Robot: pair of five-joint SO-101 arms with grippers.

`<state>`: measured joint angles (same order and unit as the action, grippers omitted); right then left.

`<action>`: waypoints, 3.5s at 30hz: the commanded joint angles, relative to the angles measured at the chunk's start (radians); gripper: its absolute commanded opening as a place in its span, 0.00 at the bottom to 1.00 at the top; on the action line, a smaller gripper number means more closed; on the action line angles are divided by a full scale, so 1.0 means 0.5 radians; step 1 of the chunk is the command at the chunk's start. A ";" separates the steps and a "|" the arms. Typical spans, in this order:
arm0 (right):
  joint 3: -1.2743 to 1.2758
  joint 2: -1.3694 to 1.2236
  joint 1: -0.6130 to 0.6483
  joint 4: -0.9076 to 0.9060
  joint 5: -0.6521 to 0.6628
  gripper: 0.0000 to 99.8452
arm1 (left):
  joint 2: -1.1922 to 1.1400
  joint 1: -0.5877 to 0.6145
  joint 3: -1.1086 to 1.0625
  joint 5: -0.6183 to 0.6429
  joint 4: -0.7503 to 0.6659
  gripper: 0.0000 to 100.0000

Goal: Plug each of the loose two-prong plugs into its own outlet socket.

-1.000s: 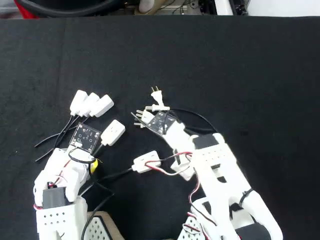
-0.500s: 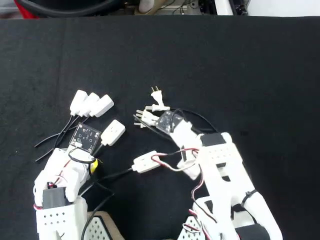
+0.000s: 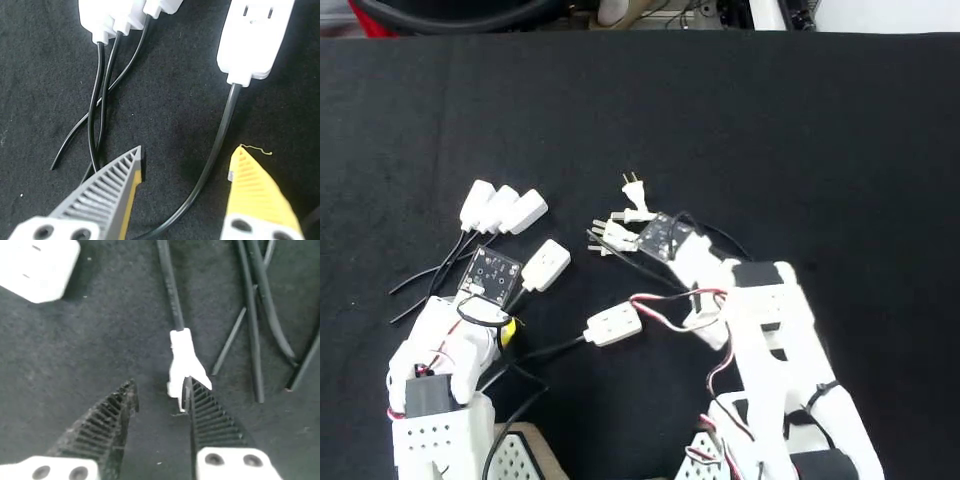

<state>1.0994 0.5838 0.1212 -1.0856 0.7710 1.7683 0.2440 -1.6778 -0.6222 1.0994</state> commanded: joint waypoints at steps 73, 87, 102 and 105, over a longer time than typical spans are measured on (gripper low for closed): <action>-0.026 -0.382 0.055 0.285 0.196 0.07 | 0.003 0.002 -0.011 -0.012 -0.015 0.28; -0.032 -0.385 0.055 0.258 0.264 0.07 | 0.003 0.002 -0.011 -0.012 -0.015 0.28; -0.063 -0.385 0.064 0.203 0.331 0.12 | 0.003 0.002 -0.011 -0.012 -0.015 0.28; -0.066 -0.373 0.064 0.184 0.331 0.12 | 0.003 0.002 -0.011 -0.012 -0.015 0.28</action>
<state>1.1024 0.3936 0.1672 -0.9751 0.9244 1.7683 0.2440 -1.6778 -0.6222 1.0994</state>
